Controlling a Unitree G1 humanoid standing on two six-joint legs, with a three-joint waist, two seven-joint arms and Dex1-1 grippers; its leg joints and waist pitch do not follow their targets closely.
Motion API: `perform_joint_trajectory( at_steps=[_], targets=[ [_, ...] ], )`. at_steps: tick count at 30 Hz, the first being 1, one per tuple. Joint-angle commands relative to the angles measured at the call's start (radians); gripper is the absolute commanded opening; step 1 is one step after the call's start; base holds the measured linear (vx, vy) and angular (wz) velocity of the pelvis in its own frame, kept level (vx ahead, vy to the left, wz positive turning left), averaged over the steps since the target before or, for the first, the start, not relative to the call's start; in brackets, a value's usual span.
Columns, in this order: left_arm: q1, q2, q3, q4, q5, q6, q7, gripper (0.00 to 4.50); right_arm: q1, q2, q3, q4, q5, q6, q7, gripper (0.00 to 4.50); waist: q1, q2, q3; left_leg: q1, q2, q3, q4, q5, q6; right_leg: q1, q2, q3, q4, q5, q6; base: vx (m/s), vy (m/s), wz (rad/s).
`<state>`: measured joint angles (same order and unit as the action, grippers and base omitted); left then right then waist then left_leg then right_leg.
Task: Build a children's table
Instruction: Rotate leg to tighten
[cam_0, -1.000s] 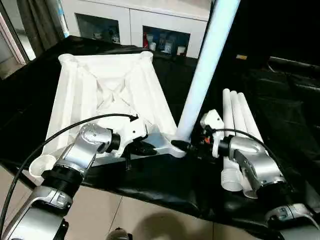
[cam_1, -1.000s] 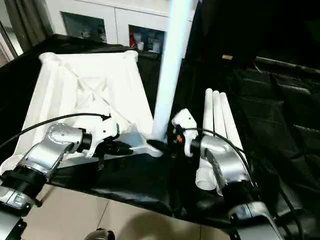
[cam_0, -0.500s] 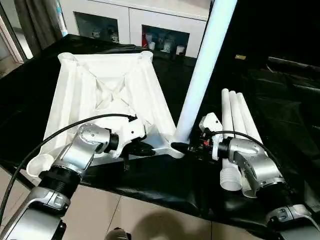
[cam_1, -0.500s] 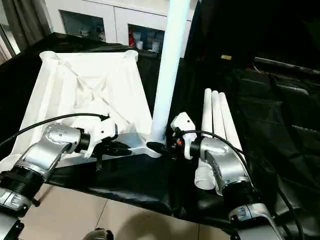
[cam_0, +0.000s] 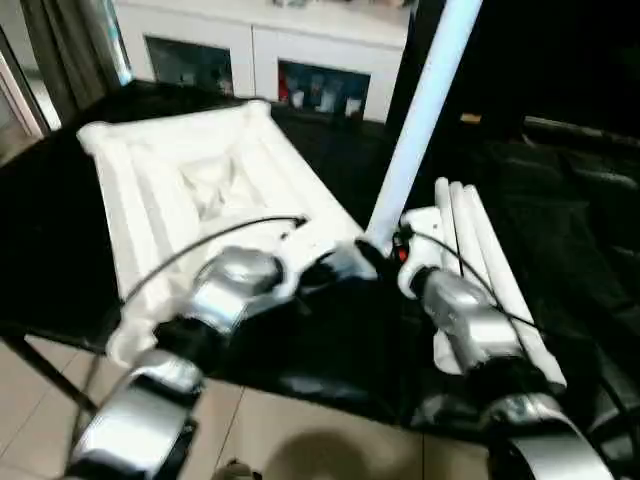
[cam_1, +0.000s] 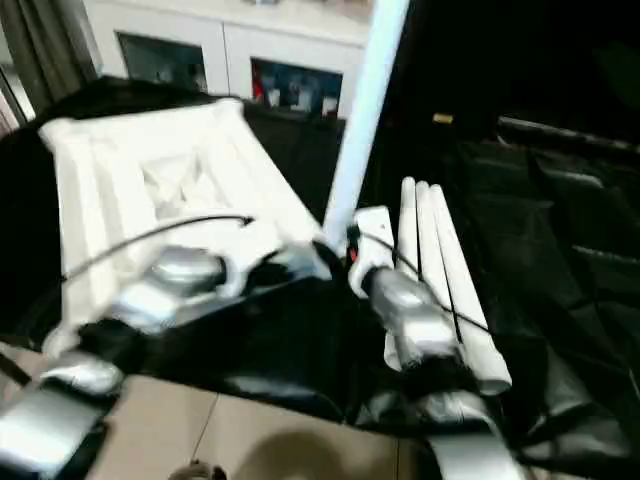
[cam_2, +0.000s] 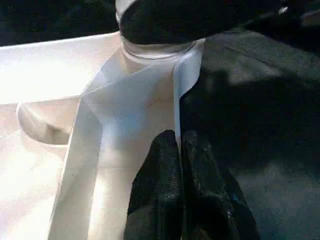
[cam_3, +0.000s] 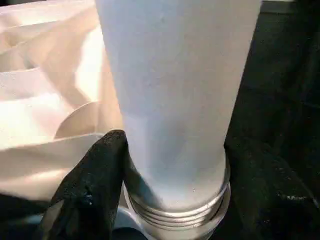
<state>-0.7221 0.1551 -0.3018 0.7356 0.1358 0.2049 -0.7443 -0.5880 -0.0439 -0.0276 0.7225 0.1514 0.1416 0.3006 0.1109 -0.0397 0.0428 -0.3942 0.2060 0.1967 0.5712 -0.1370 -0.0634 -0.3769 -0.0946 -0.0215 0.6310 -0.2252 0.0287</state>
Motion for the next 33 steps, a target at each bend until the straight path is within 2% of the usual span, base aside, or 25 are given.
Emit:
perform_joint_trajectory(
  at_steps=[1, 3, 4, 5, 6, 7, 10, 11, 14, 15, 16, 18, 19, 21, 22, 24, 25, 30, 31, 33],
  targets=[
    [-0.008, -0.045, 0.019, 0.013, -0.022, -0.017, 0.06, 0.0, 0.011, 0.035, 0.048, 0.054, -0.029, -0.003, 0.006, 2.66, -0.006, -0.003, -0.057, 0.032, 0.021, -0.015, -0.072, -0.324, -0.049, 0.01, -0.042, 0.02, -0.093, -0.217, -0.153, 0.0, 0.0, 0.0],
    [-0.01, -0.047, 0.019, 0.016, -0.017, -0.026, 0.055, 0.0, 0.007, 0.04, 0.06, 0.051, -0.044, -0.028, 0.025, 2.66, -0.002, -0.007, -0.06, 0.026, 0.019, -0.013, -0.067, -0.278, -0.027, 0.016, -0.042, 0.021, -0.088, -0.163, -0.153, 0.0, 0.0, 0.0],
    [-0.011, -0.046, 0.02, 0.023, -0.014, -0.034, 0.053, 0.0, 0.006, 0.043, 0.058, 0.05, -0.048, -0.038, 0.027, 3.22, -0.001, -0.004, -0.06, 0.027, 0.019, -0.012, -0.066, -0.263, -0.018, 0.014, -0.039, 0.021, -0.087, -0.136, -0.158, 0.0, 0.0, 0.0],
    [-0.007, -0.036, 0.021, 0.022, -0.014, -0.047, 0.038, 0.0, 0.008, 0.039, 0.056, 0.038, -0.04, -0.048, 0.059, 3.22, -0.001, -0.007, -0.06, 0.027, 0.019, -0.011, -0.066, -0.259, -0.014, 0.015, -0.039, 0.02, -0.087, -0.127, -0.16, 0.0, 0.0, 0.0],
    [-0.006, -0.031, 0.021, 0.024, -0.014, -0.056, 0.031, 0.0, 0.007, 0.038, 0.055, 0.033, -0.034, -0.056, 0.076, 3.38, 0.0, -0.006, -0.059, 0.027, 0.019, -0.011, -0.066, -0.26, -0.01, 0.016, -0.039, 0.02, -0.087, -0.127, -0.161, 0.0, 0.0, 0.0],
    [-0.002, -0.019, 0.02, 0.023, -0.016, -0.062, 0.017, 0.0, 0.009, 0.031, 0.051, 0.022, -0.021, -0.063, 0.106, 3.38, -0.001, -0.009, -0.059, 0.025, 0.018, -0.011, -0.066, -0.261, -0.004, 0.017, -0.039, 0.02, -0.087, -0.131, -0.161, 0.0, 0.0, 0.0],
    [0.015, 0.008, 0.018, 0.008, -0.024, -0.088, -0.024, 0.0, 0.019, 0.003, 0.055, -0.009, 0.002, -0.054, 0.179, 3.57, 0.0, -0.008, -0.058, 0.025, 0.019, -0.011, -0.066, -0.268, 0.005, 0.017, -0.039, 0.021, -0.09, -0.151, -0.159, 0.0, 0.0, 0.0],
    [0.022, 0.021, 0.017, 0.002, -0.025, -0.091, -0.038, 0.0, 0.026, -0.013, 0.063, -0.024, 0.007, -0.042, 0.217, 3.8, 0.001, -0.009, -0.059, 0.024, 0.019, -0.01, -0.065, -0.26, 0.011, 0.02, -0.039, 0.021, -0.09, -0.142, -0.158, 0.0, 0.0, 0.0],
    [0.05, 0.077, 0.015, -0.024, -0.047, -0.141, -0.138, 0.0, 0.07, -0.11, 0.12, -0.101, 0.016, 0.003, 0.434, 3.8, 0.005, -0.011, -0.058, 0.023, 0.02, -0.01, -0.064, -0.241, 0.029, 0.022, -0.038, 0.021, -0.088, -0.117, -0.16, 0.0, 0.0, 0.0],
    [0.05, 0.078, 0.015, -0.024, -0.047, -0.142, -0.14, 0.0, 0.07, -0.112, 0.121, -0.102, 0.016, 0.003, 0.438, 3.8, 0.004, -0.01, -0.057, 0.023, 0.021, -0.01, -0.064, -0.245, 0.03, 0.02, -0.037, 0.021, -0.088, -0.119, -0.162, 0.0, 0.0, 0.0],
    [0.063, 0.109, 0.017, -0.041, -0.066, -0.163, -0.206, 0.0, 0.088, -0.16, 0.134, -0.134, 0.022, -0.001, 0.522, 3.8, 0.003, -0.01, -0.058, 0.023, 0.021, -0.01, -0.064, -0.246, 0.028, 0.02, -0.038, 0.021, -0.087, -0.122, -0.167, 0.0, 0.0, 0.0],
    [0.069, 0.124, 0.017, -0.049, -0.075, -0.174, -0.241, 0.0, 0.09, -0.177, 0.132, -0.141, 0.026, 0.001, 0.548, 3.8, 0.0, -0.01, -0.058, 0.021, 0.022, -0.01, -0.064, -0.237, 0.03, 0.02, -0.037, 0.021, -0.084, -0.11, -0.177, 0.0, 0.0, 0.0],
    [0.079, 0.149, 0.018, -0.066, -0.094, -0.172, -0.302, 0.0, 0.089, -0.198, 0.123, -0.147, 0.04, 0.008, 0.586, 3.8, -0.001, -0.009, -0.058, 0.023, 0.022, -0.009, -0.064, -0.241, 0.029, 0.019, -0.037, 0.02, -0.084, -0.114, -0.186, 0.0, 0.0, 0.0],
    [0.089, 0.17, 0.017, -0.086, -0.112, -0.174, -0.357, 0.0, 0.085, -0.209, 0.118, -0.143, 0.039, 0.003, 0.601, 3.8, -0.004, -0.007, -0.057, 0.026, 0.023, -0.008, -0.065, -0.251, 0.026, 0.015, -0.037, 0.021, -0.084, -0.122, -0.199, 0.0, 0.0, 0.0],
    [0.096, 0.187, 0.013, -0.097, -0.12, -0.169, -0.396, 0.0, 0.084, -0.219, 0.125, -0.144, 0.038, 0.002, 0.621, 3.8, -0.004, -0.01, -0.057, 0.026, 0.024, -0.008, -0.065, -0.251, 0.025, 0.015, -0.036, 0.021, -0.083, -0.119, -0.205, 0.0, 0.0, 0.0],
    [0.098, 0.21, 0.009, -0.098, -0.122, -0.183, -0.431, 0.0, 0.085, -0.234, 0.141, -0.15, 0.037, 0.006, 0.659, 3.8, -0.002, -0.006, -0.058, 0.028, 0.025, -0.008, -0.065, -0.248, 0.022, 0.014, -0.037, 0.021, -0.081, -0.114, -0.21, 0.0, 0.0, 0.0],
    [0.098, 0.211, 0.009, -0.098, -0.122, -0.183, -0.433, 0.0, 0.085, -0.234, 0.142, -0.15, 0.037, 0.006, 0.662, 3.8, 0.001, -0.004, -0.058, 0.031, 0.026, -0.006, -0.065, -0.248, 0.021, 0.012, -0.035, 0.021, -0.08, -0.102, -0.213, 0.0, 0.0, 0.0],
    [0.097, 0.233, 0.024, -0.1, -0.136, -0.18, -0.47, 0.0, 0.085, -0.246, 0.164, -0.144, 0.024, -0.002, 0.712, 3.8, 0.006, -0.006, -0.06, 0.029, 0.026, -0.005, -0.063, -0.231, 0.021, 0.015, -0.036, 0.02, -0.074, -0.059, -0.22, 0.0, 0.0, 0.0],
    [0.098, 0.236, 0.025, -0.105, -0.138, -0.177, -0.476, 0.0, 0.087, -0.247, 0.17, -0.142, 0.019, -0.006, 0.722, 3.46, 0.005, -0.007, -0.06, 0.027, 0.025, -0.004, -0.062, -0.224, 0.025, 0.016, -0.036, 0.02, -0.073, -0.047, -0.221, 0.0, 0.0, 0.0],
    [0.101, 0.239, 0.028, -0.111, -0.141, -0.173, -0.485, 0.0, 0.088, -0.245, 0.172, -0.138, 0.017, -0.011, 0.724, 3.46, 0.006, -0.008, -0.06, 0.027, 0.024, -0.004, -0.061, -0.216, 0.029, 0.016, -0.037, 0.02, -0.073, -0.041, -0.223, 0.0, 0.0, 0.0]
  ],
)
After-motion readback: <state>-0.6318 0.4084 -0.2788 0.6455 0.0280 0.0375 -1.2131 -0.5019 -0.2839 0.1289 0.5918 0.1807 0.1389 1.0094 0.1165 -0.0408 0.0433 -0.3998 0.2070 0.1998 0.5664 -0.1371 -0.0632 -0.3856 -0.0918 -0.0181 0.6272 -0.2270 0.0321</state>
